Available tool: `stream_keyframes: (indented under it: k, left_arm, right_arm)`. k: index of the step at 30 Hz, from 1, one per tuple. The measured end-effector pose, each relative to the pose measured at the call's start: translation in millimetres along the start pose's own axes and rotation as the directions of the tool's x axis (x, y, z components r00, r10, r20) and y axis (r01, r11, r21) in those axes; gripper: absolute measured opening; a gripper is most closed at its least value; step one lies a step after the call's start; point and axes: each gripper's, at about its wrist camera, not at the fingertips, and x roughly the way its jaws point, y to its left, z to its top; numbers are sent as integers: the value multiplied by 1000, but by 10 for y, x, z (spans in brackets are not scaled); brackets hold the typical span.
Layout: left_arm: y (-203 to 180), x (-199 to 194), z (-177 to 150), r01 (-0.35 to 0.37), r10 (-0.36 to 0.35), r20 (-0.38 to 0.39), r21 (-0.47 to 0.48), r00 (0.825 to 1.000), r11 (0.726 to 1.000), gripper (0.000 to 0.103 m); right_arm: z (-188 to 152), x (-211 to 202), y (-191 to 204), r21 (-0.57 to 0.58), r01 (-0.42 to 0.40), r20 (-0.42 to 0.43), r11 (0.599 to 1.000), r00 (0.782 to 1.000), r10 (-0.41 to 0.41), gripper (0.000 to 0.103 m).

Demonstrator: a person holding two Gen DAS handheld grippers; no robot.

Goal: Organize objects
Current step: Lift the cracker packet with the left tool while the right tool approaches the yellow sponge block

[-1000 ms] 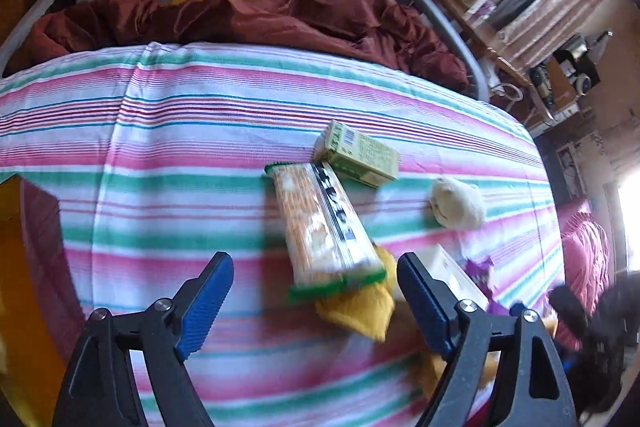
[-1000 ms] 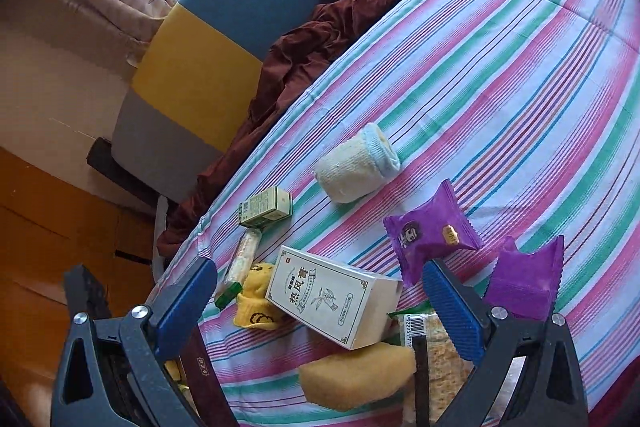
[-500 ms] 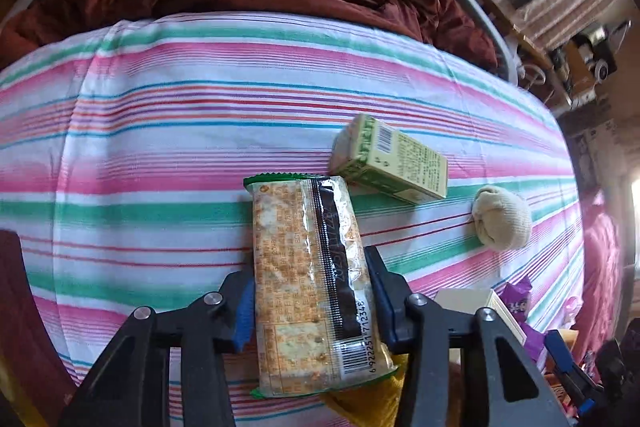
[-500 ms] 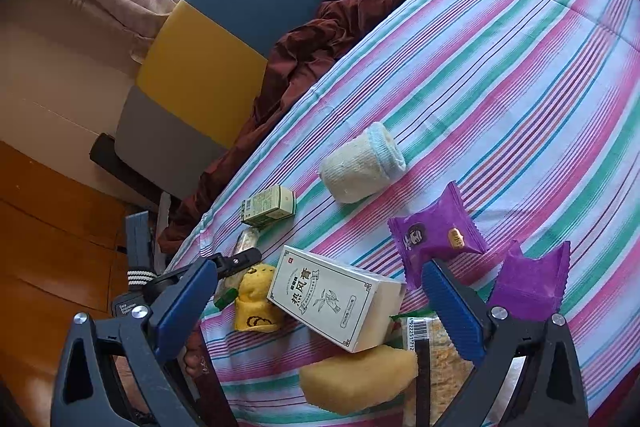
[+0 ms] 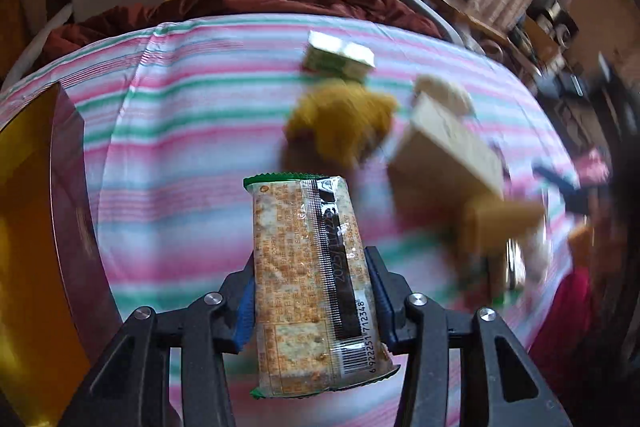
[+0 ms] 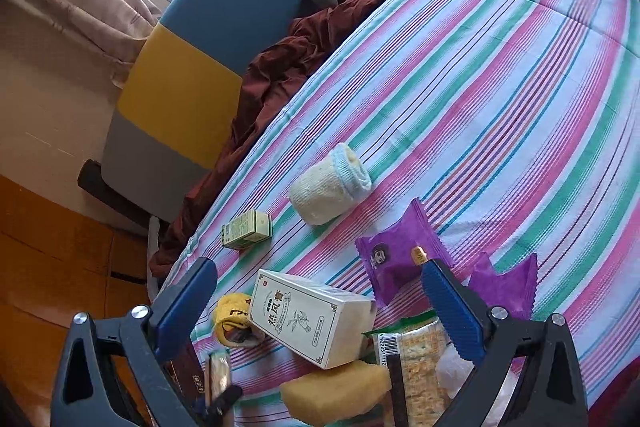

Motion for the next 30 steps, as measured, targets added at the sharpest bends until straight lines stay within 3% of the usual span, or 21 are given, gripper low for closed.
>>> stream_keyframes:
  k: [3,5,10,17,25,30]
  left_arm:
    - [-242,46,-413,-42,40,22,118,999,992,47]
    - [-404,52,-595,-119,95,117,220,989,968,48]
    - [-387,77,-667,-97,57,173,227,983,969,48]
    - [-361,80,-775,-96,31,245,259,969,961,48]
    - [-307,61,-792,-70,1,260,257,966,964,48]
    - [-268,50,-833,-47,-24,271,253,962,966,48]
  right_arm:
    - [27,-37,-64,27,-9,12,1000,1000,8,103]
    - [43,-103,-112,54,-37,30,998,999,36,103]
    - [74,-213,-165,87,-93,63,992,994,87,103]
    - [-11,-12,46,-5,-95,-30,995,995,95,103]
    - [-206,240,267,-149,-26,-149,989,989,3,103]
    - [-269,118,253,-208,125,-159,970,974,-160,103]
